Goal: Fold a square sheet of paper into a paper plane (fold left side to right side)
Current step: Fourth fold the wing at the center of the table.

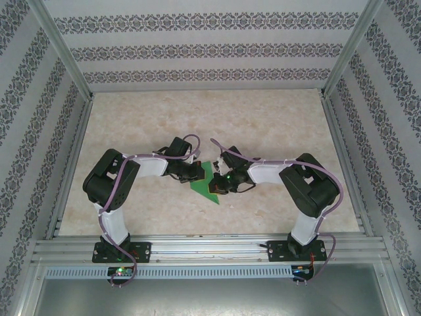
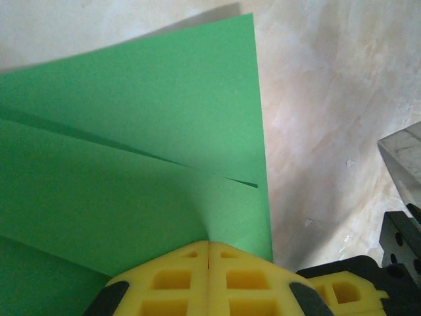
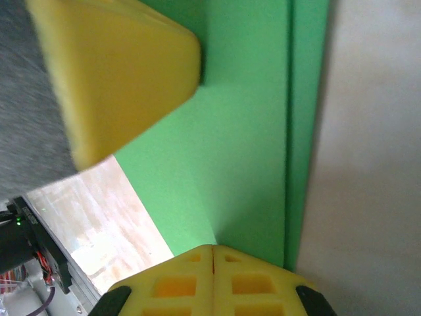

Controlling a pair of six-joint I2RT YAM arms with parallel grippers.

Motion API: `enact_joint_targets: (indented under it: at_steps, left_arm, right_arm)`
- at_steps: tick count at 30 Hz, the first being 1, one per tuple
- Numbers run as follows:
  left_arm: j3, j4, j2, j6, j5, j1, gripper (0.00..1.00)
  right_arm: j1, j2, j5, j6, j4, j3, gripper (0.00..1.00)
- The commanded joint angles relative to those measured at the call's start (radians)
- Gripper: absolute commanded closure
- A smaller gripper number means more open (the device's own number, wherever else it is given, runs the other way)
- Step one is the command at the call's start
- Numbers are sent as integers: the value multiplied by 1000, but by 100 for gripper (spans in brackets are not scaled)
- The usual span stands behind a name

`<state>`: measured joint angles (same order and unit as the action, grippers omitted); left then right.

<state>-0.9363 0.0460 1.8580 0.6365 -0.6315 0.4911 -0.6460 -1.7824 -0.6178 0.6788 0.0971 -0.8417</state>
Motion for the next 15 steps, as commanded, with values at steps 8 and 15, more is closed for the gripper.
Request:
enact_joint_targets:
  at_steps: [8, 15]
  left_arm:
    - [10, 106, 66, 0, 106, 2, 100]
    - [12, 107, 66, 5, 111, -4, 100]
  right_arm:
    - [-13, 11, 3, 11, 42, 87, 100]
    - [-23, 38, -12, 13, 57, 124, 100]
